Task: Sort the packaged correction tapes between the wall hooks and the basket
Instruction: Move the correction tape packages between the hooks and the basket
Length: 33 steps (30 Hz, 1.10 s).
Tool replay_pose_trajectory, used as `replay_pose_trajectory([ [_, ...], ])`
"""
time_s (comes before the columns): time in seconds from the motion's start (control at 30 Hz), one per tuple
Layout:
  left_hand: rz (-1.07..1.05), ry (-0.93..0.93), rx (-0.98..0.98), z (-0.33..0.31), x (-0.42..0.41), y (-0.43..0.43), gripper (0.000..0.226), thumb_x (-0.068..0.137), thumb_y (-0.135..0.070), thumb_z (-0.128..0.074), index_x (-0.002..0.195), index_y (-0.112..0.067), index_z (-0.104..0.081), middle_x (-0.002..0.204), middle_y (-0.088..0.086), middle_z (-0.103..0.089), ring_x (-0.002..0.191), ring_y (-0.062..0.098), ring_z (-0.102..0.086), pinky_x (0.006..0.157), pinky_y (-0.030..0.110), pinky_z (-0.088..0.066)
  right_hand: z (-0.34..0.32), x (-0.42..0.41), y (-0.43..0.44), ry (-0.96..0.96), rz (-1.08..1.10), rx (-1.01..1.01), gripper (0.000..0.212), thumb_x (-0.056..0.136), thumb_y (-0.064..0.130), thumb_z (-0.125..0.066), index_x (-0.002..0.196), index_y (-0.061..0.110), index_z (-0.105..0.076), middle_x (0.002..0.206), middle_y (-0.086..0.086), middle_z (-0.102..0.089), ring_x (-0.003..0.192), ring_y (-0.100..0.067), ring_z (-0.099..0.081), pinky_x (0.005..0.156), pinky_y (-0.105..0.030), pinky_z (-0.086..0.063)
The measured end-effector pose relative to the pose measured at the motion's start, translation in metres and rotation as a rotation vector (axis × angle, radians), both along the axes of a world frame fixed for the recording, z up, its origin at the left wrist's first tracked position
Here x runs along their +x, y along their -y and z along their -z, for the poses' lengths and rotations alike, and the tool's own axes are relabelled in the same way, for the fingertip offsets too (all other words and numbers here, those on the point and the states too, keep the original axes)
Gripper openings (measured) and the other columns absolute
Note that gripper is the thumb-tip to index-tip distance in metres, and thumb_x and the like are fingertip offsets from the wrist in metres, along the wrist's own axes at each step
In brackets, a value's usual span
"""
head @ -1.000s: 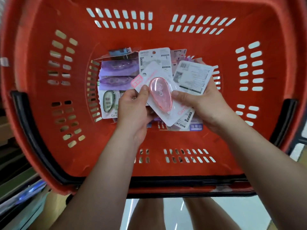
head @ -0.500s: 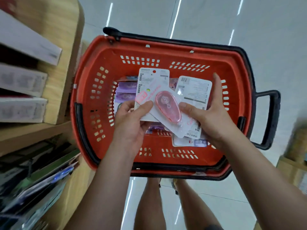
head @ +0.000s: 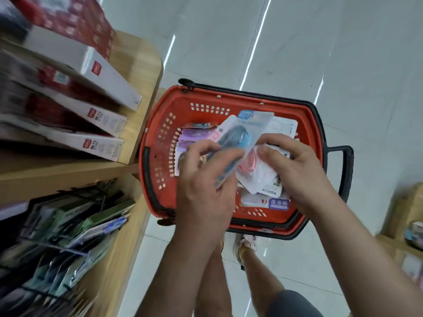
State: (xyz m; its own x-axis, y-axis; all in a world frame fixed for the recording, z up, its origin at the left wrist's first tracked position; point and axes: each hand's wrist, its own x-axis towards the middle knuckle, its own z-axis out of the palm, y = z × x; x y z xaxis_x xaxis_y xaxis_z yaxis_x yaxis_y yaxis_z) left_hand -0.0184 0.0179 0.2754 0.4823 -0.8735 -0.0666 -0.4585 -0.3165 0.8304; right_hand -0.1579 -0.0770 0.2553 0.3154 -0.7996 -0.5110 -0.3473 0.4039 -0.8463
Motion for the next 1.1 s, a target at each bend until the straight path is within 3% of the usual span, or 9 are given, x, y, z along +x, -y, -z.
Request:
replay_pose_trajectory([
  [0.07, 0.062, -0.034, 0.034, -0.012, -0.003, -0.004, 0.032, 0.082, -0.017, -0.071, 0.114, -0.023, -0.072, 0.116, -0.007, -0.044, 0.111, 0.006, -0.052, 0.093, 0.002, -0.039, -0.014, 0.003, -0.004, 0.034, 0.087, 0.044, 0.026, 0.09, 0.011, -0.06, 0.086, 0.031, -0.076, 0.094, 0.001, -0.074, 0.078, -0.035, -0.061, 0.074, -0.051, -0.052],
  [0.17, -0.008, -0.158, 0.042, -0.037, -0.001, -0.008, 0.026, 0.085, -0.029, -0.068, 0.111, -0.024, -0.073, 0.111, -0.009, -0.043, 0.111, 0.002, -0.051, 0.091, 0.003, -0.04, -0.041, 0.009, -0.008, 0.07, 0.11, 0.024, 0.018, 0.092, 0.015, -0.065, 0.085, 0.028, -0.075, 0.088, 0.005, -0.072, 0.077, -0.022, -0.061, 0.073, -0.037, -0.049],
  [0.23, -0.129, -0.205, -0.008, -0.057, -0.001, -0.008, 0.015, 0.087, -0.024, -0.069, 0.101, -0.027, -0.074, 0.105, -0.011, -0.047, 0.102, -0.003, -0.053, 0.084, 0.004, -0.042, -0.066, 0.016, -0.01, 0.126, 0.07, 0.016, 0.006, 0.084, 0.028, -0.074, 0.088, 0.024, -0.074, 0.09, 0.01, -0.073, 0.079, -0.008, -0.066, 0.071, -0.024, -0.052],
  [0.33, -0.304, -0.245, -0.075, -0.088, -0.004, -0.003, 0.027, 0.081, -0.01, -0.079, 0.09, -0.033, -0.067, 0.096, -0.007, -0.052, 0.091, -0.003, -0.058, 0.076, 0.008, -0.048, -0.094, 0.021, -0.007, 0.145, -0.01, -0.037, 0.025, 0.073, 0.035, -0.076, 0.093, 0.022, -0.071, 0.095, 0.013, -0.072, 0.084, -0.008, -0.068, 0.068, -0.024, -0.055],
  [0.57, -0.565, -0.717, -0.063, -0.148, -0.007, -0.003, 0.055, 0.064, -0.016, -0.086, 0.108, -0.035, -0.059, 0.122, -0.001, -0.065, 0.112, 0.017, -0.064, 0.088, 0.04, -0.057, -0.154, 0.019, 0.003, 0.168, -0.171, -0.116, 0.023, 0.074, 0.04, -0.077, 0.092, 0.028, -0.07, 0.098, 0.011, -0.07, 0.09, -0.014, -0.065, 0.076, -0.032, -0.052],
  [0.67, -0.622, -0.871, -0.124, -0.179, -0.021, -0.008, 0.057, 0.072, 0.009, -0.079, 0.111, -0.028, -0.058, 0.117, 0.008, -0.07, 0.103, 0.024, -0.07, 0.081, 0.042, -0.06, -0.176, 0.012, 0.001, 0.193, -0.229, -0.132, 0.018, 0.077, 0.032, -0.077, 0.091, 0.025, -0.07, 0.1, 0.008, -0.071, 0.093, -0.015, -0.067, 0.074, -0.03, -0.056],
  [0.8, -0.724, -0.866, -0.226, -0.226, -0.043, -0.029, 0.055, 0.073, 0.015, -0.074, 0.109, -0.024, -0.059, 0.114, 0.005, -0.071, 0.098, 0.021, -0.072, 0.069, 0.033, -0.06, -0.221, 0.004, -0.004, 0.249, -0.409, -0.14, 0.015, 0.084, 0.026, -0.072, 0.097, 0.034, -0.07, 0.108, 0.008, -0.069, 0.094, -0.008, -0.067, 0.071, -0.027, -0.057],
  [0.97, -0.818, -0.8, -0.305, -0.269, -0.064, -0.076, 0.057, 0.072, 0.011, -0.077, 0.111, -0.027, -0.061, 0.115, 0.003, -0.07, 0.104, 0.023, -0.069, 0.077, 0.038, -0.06, -0.272, 0.008, -0.017, 0.357, -0.663, 0.012, 0.062, 0.089, 0.017, -0.067, 0.127, 0.058, -0.041, 0.126, 0.019, -0.058, 0.104, -0.009, -0.068, 0.071, -0.031, -0.061],
  [1.1, -0.926, -0.754, -0.375, -0.297, -0.073, -0.12, 0.057, 0.072, 0.014, -0.076, 0.108, -0.028, -0.062, 0.115, 0.007, -0.07, 0.101, 0.025, -0.069, 0.07, 0.032, -0.058, -0.298, 0.023, -0.047, 0.391, -0.821, 0.132, 0.062, 0.092, 0.003, -0.062, 0.128, 0.052, -0.049, 0.127, 0.009, -0.062, 0.107, -0.015, -0.068, 0.079, -0.039, -0.061],
])
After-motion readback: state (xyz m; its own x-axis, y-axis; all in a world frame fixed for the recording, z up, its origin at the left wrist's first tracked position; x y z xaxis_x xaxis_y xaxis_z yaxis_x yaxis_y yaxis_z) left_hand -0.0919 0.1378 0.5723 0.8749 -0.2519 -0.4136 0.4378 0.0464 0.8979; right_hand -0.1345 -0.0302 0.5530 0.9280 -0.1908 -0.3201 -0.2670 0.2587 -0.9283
